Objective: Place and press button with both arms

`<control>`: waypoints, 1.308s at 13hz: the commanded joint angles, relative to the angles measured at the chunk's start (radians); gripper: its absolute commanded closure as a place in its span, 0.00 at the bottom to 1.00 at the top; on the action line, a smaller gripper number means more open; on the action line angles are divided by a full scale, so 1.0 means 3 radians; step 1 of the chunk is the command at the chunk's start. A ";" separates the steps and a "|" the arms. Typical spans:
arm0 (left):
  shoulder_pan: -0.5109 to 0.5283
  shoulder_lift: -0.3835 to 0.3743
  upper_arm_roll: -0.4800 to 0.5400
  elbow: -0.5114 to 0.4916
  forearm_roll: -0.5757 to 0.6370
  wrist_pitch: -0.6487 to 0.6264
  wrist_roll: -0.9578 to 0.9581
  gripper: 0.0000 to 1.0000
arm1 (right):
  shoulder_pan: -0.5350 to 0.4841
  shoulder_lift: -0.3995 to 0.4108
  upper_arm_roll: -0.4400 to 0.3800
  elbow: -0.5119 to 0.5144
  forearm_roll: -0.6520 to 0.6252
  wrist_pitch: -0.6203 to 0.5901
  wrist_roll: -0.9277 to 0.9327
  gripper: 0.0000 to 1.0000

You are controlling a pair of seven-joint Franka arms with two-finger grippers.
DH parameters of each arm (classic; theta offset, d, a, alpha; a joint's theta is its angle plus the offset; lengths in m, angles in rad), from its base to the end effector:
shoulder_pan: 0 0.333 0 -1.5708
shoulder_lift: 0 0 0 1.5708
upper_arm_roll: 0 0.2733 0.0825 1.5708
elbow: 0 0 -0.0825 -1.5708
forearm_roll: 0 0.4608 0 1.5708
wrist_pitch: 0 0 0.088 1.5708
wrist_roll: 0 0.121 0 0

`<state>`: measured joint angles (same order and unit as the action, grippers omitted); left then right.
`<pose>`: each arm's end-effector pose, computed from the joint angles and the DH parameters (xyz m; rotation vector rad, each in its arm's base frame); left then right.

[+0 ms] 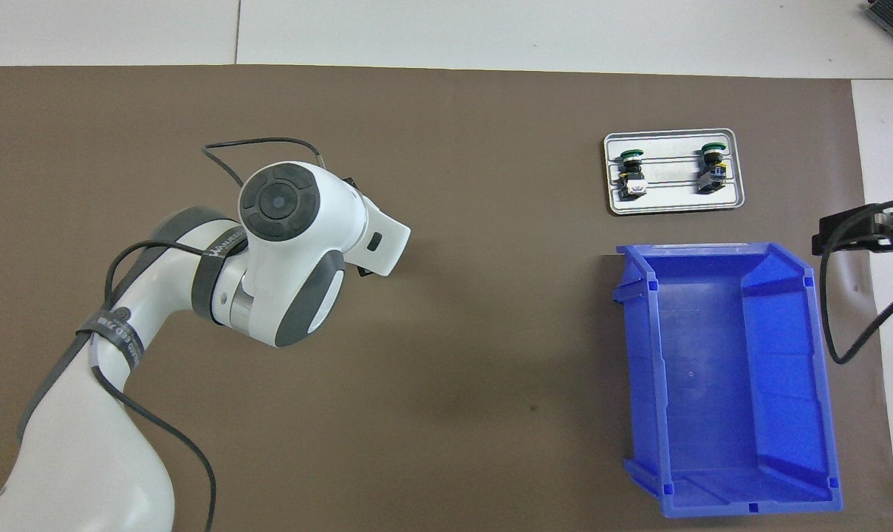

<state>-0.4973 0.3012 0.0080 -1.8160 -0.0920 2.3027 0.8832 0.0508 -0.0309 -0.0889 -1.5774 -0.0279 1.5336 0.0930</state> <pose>0.6211 -0.3342 0.2980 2.4453 -1.8938 0.3038 0.6185 -0.0277 0.5802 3.1093 -0.2053 -0.0192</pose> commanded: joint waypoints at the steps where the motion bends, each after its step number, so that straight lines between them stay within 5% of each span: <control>1: 0.0266 -0.0145 -0.0032 -0.0205 -0.0525 0.0020 0.0500 1.00 | -0.0001 -0.0096 0.0005 -0.0116 -0.0009 0.0052 -0.0075 0.00; 8: 0.0604 -0.0400 -0.0017 -0.1007 -0.2912 0.0653 0.2366 1.00 | -0.0006 -0.0096 0.0005 -0.0116 -0.0009 0.0052 -0.0070 0.00; 14: 0.0625 -0.0432 -0.0017 -0.1452 -0.5115 0.0634 0.4467 1.00 | -0.0006 -0.0096 0.0005 -0.0116 -0.0009 0.0052 -0.0070 0.00; 17: 0.0645 -0.0462 -0.0017 -0.1657 -0.5761 0.0297 0.5118 1.00 | -0.0006 -0.0096 0.0005 -0.0116 -0.0009 0.0052 -0.0070 0.00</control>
<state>-0.3161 0.2038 0.0049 -2.2540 -1.7326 2.4504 2.3186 0.0508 -0.0309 -0.0889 -1.5775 -0.0279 1.5336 0.0930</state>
